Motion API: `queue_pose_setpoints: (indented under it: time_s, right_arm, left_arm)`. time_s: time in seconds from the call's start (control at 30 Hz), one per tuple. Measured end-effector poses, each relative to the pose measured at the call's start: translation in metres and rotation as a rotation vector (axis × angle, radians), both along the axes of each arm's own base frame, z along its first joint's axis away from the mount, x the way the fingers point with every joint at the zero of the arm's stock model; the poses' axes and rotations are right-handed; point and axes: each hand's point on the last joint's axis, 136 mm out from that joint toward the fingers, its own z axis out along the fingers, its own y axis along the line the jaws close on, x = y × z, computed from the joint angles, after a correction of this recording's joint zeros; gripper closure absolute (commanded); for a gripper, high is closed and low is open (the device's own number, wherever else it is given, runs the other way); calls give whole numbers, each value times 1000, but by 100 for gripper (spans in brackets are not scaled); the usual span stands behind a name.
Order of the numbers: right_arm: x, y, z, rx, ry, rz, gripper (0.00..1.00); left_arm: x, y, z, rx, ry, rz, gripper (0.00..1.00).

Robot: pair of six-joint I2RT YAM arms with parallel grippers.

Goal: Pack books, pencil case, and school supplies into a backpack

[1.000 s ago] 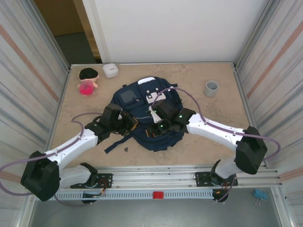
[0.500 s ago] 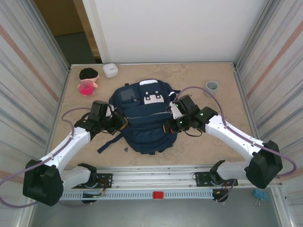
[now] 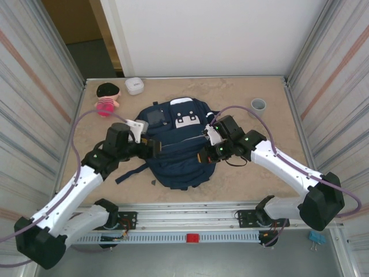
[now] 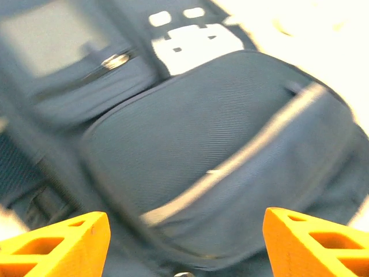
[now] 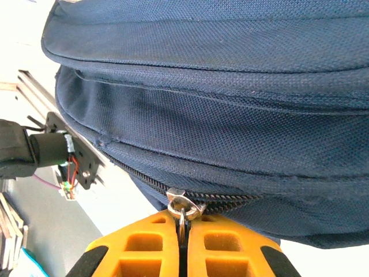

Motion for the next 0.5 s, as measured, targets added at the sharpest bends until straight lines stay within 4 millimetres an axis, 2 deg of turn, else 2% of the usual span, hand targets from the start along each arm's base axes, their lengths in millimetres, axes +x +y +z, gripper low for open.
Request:
queue_pose_setpoints:
  time_s: [0.07,0.13,0.27,0.33,0.43,0.5]
  right_arm:
    - [0,1,1,5,-1,2,100]
    - [0,1,1,7,0,4,100]
    - [-2,2,2,13,5,10,100]
    - [-2,3,2,15,4,11,100]
    - [-2,2,3,17,3,11,100]
    - [-1,1,2,16,-5,4,100]
  left_arm:
    - [-12,-24,7,44,-102,-160,28]
    - [-21,-48,6,95,-163,-302,27]
    - [-29,-99,-14,219,-212,-549,29]
    - [-31,-119,-23,259,-233,-630,39]
    - [-25,-135,-34,309,-258,-691,75]
    - [-20,-141,-38,329,-272,-713,89]
